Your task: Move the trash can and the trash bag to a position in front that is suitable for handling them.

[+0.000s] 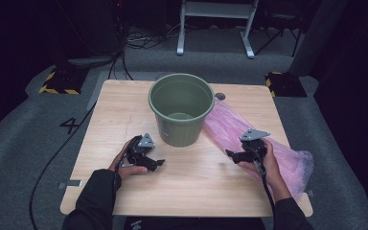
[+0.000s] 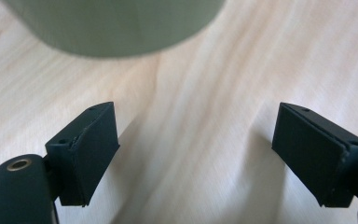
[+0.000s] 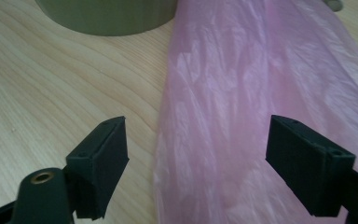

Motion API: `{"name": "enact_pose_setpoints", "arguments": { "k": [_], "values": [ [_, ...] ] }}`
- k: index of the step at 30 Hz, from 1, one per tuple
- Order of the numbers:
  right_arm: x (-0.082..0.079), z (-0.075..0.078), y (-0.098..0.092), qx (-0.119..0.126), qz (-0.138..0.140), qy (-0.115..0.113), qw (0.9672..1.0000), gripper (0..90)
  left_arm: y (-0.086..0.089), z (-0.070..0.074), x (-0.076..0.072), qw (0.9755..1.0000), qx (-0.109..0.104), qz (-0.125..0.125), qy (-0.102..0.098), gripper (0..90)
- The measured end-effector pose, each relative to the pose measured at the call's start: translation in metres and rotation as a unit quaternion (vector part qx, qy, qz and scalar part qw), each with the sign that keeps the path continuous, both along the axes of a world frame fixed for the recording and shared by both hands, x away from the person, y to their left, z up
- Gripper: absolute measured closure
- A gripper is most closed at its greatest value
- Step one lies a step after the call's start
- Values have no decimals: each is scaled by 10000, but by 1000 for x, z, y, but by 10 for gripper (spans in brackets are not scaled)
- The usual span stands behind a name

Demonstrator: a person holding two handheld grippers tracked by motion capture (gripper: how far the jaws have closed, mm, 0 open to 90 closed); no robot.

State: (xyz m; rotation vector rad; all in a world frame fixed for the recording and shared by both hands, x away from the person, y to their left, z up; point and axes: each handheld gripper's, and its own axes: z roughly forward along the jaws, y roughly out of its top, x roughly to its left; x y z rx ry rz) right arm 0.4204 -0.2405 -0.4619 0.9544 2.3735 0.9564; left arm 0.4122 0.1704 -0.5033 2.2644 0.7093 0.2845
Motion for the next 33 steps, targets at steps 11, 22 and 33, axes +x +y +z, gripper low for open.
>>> {"name": "enact_pose_setpoints", "arguments": {
  "k": [11, 22, 33],
  "values": [
    [27, -20, 14, -242, -245, 243, 9991, 272, 30, -1, -37, 9996, -9, 296, -17, 137],
    [35, -28, 2, 30, -282, 570, 9980, 377, 34, -1, -53, 9986, -8, 526, -25, 137],
    [35, -28, -6, 196, -97, 599, 9980, 776, 30, -1, -57, 9972, 5, 744, -31, 138]
  ]
}}
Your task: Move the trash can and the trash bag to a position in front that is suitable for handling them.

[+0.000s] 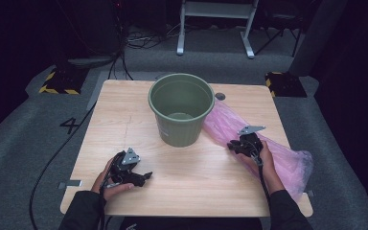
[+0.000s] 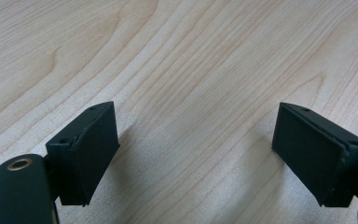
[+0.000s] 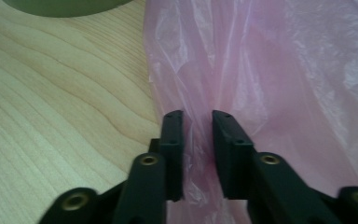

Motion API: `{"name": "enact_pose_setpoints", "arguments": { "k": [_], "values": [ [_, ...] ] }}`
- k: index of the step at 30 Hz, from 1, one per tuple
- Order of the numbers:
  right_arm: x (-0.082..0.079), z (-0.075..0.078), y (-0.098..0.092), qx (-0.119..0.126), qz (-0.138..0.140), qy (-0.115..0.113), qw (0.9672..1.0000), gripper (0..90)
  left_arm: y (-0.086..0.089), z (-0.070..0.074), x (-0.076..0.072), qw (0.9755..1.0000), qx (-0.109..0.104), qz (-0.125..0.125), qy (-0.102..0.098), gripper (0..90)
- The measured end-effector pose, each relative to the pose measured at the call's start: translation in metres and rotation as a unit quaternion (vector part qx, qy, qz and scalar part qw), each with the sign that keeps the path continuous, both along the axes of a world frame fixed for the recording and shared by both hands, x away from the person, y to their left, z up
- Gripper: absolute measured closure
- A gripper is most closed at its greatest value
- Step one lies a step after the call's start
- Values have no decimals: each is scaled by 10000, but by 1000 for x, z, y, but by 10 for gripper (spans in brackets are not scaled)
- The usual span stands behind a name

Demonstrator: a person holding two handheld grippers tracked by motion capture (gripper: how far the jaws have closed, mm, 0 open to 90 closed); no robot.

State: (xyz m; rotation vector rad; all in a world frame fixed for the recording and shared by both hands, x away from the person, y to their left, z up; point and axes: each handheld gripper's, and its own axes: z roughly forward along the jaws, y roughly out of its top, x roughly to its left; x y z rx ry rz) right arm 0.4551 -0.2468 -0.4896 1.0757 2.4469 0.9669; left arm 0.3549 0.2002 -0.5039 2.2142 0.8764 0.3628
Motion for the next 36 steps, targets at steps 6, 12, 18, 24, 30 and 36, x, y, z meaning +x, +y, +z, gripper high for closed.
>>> {"name": "enact_pose_setpoints", "arguments": {
  "k": [6, 12, 18, 24, 30, 36],
  "values": [
    [-4, 0, -4, -163, 71, -160, 9997, 897, -3, 0, -1, 9999, -20, 115, -3, 144],
    [-9, 9, -15, 72, 61, -399, 9992, 900, -3, 0, 0, 9999, -36, 102, 7, 141],
    [-19, 25, -27, 136, -65, -808, 9966, 900, -3, 0, 4, 10000, -12, -33, 3, 134],
    [-27, 37, -31, 246, -71, -1049, 9942, 900, -3, 0, 6, 10000, -25, -11, 16, 139],
    [-29, 46, -36, 219, -174, -1222, 9921, 900, -3, 0, 6, 10000, -26, -1, 9, 142],
    [-27, 39, -33, -6, 74, -1141, 9934, 900, -3, 0, 6, 10000, -22, 3, 5, 143]
  ]
}}
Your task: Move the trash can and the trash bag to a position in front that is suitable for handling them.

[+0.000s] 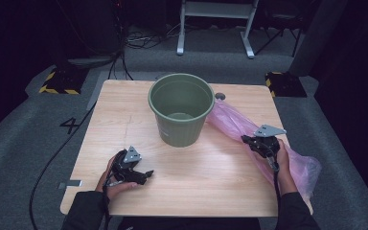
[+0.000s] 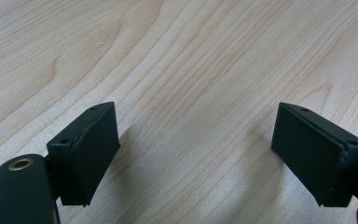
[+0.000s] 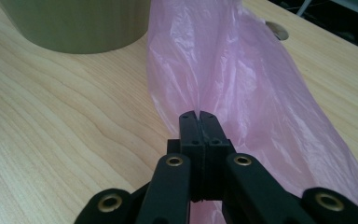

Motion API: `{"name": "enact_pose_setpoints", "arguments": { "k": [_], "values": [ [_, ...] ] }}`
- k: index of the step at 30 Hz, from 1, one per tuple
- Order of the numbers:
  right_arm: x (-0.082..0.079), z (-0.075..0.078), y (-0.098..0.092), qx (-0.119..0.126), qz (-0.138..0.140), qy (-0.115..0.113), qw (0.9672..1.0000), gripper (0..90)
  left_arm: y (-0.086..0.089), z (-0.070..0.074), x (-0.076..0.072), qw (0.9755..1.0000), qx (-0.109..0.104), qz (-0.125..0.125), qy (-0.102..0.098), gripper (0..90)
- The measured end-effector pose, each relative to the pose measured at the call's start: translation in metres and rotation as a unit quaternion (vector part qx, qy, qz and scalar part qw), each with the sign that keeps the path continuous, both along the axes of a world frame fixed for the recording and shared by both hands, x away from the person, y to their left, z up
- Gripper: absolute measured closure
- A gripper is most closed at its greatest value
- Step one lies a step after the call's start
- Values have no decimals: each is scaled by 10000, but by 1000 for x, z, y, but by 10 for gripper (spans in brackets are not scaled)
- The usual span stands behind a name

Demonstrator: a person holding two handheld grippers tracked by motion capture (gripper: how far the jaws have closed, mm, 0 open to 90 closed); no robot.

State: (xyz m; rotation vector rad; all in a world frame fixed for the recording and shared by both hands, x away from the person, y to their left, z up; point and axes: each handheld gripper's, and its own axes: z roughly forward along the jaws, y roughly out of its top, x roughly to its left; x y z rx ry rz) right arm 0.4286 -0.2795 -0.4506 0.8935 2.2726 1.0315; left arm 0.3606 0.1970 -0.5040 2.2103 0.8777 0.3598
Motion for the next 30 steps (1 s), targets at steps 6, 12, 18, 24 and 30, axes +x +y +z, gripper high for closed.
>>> {"name": "enact_pose_setpoints", "arguments": {
  "k": [6, 12, 18, 24, 30],
  "values": [
    [0, 2, 1, 85, 66, -30, 9999, 900, 0, 0, 0, 10000, 0, 0, 0, 143],
    [3, -3, 3, 16, 168, 163, 9997, 900, 0, 0, 0, 10000, -1, 1, 0, 143],
    [-1, 6, -1, 175, 68, -105, 9998, 900, 0, 0, 0, 10000, 0, 1, 3, 143],
    [-7, 18, -10, 414, -137, -378, 9983, 900, 0, 0, 0, 10000, -5, -3, 8, 144],
    [-11, 27, -18, 582, -202, -528, 9967, 900, 0, 0, 0, 10000, -4, -4, 8, 145]
  ]
}}
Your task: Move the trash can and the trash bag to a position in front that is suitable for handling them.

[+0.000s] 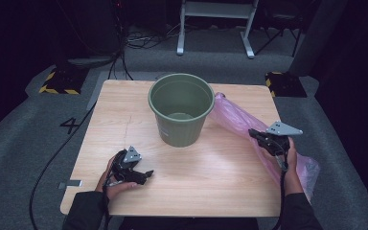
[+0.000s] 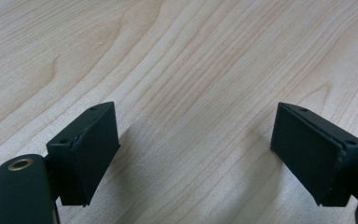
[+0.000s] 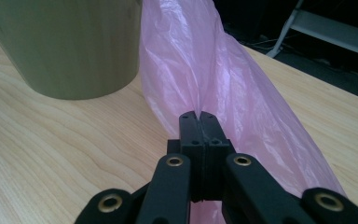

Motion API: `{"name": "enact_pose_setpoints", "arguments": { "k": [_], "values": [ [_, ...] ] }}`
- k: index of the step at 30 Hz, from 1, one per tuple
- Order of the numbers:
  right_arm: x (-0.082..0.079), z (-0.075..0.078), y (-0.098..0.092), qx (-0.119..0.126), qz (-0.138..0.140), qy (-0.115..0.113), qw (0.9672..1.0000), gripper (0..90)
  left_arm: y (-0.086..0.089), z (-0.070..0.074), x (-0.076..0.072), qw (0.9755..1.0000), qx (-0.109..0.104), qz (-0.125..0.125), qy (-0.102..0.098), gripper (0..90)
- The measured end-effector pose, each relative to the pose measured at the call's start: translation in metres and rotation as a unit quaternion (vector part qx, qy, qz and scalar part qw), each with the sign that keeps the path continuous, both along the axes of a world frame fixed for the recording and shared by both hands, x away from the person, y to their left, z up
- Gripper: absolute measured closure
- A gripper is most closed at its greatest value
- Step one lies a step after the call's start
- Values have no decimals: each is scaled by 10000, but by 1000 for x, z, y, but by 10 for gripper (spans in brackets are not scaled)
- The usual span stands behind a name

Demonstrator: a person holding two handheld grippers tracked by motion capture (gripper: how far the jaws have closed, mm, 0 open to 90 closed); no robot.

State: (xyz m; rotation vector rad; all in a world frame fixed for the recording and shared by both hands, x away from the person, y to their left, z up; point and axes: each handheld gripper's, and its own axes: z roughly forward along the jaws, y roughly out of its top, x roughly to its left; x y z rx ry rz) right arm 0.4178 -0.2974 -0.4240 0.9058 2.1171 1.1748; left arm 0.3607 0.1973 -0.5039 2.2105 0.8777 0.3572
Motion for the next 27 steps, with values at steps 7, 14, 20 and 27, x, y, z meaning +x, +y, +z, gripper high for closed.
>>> {"name": "enact_pose_setpoints", "arguments": {
  "k": [7, 14, 20, 27],
  "values": [
    [-2, 4, -3, 38, -29, -73, 10000, 900, 0, 0, 0, 10000, -9, 4, 6, 145],
    [-2, 8, -5, 120, -51, -152, 9998, 900, 0, 0, 0, 10000, 0, 0, -4, 145],
    [-3, 12, -5, 182, -68, -228, 9996, 900, 0, 0, 0, 10000, -7, 11, -1, 145],
    [-5, 15, -6, 253, -188, -385, 9988, 900, 0, 0, -1, 10000, -3, 17, -1, 146]
  ]
}}
